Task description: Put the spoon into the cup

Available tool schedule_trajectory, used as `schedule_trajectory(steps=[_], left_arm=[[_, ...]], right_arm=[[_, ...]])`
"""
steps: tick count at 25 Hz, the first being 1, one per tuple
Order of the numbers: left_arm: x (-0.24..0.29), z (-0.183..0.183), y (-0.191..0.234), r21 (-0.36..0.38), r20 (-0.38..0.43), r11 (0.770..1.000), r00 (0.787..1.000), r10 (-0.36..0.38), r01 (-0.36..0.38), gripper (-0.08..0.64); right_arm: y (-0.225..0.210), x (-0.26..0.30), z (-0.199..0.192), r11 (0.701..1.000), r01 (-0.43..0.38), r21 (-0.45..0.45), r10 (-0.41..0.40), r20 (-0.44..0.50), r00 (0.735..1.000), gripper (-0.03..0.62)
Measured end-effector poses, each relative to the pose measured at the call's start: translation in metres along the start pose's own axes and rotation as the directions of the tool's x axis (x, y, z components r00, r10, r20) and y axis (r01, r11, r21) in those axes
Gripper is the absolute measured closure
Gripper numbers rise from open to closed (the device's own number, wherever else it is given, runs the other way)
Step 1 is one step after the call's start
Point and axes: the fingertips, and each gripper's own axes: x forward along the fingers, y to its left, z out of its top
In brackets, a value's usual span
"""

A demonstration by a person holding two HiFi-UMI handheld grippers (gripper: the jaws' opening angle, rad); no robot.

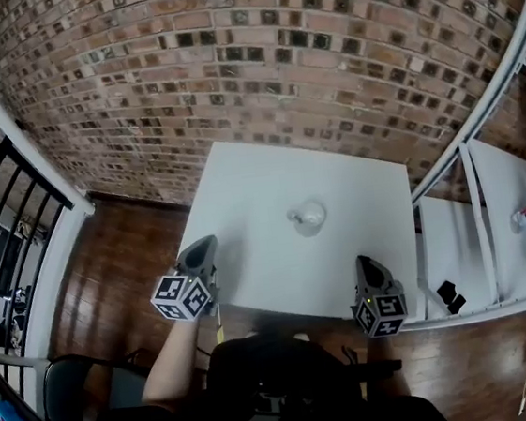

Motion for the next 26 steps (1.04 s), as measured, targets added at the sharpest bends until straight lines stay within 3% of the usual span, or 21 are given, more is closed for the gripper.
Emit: schedule_trajectory(steps=[6,19,26], left_arm=[[-0.019,-0.013,-0.026,0.072,-0.032,0.995,0.998,-0.063,0.065,0.558],[-0.012,-0.025,-0.02,0.036,-0.026,0.997,0.998,-0.06,0.061,0.558],[-0.001,-0.025,-0.029,0.035,-0.018,0.996,0.997,-0.08,0.08,0.558]], right_arm=[[-0.012,-0.021,-0.012,0.998,0.033,0.047,-0.033,-0.007,0.999,0.591],[-0.027,-0.042,-0.017,0.99,0.098,0.098,-0.1,0.016,0.995,0.591],[-0.031,-0.041,-0.014,0.99,0.095,0.102,-0.098,0.022,0.995,0.591]])
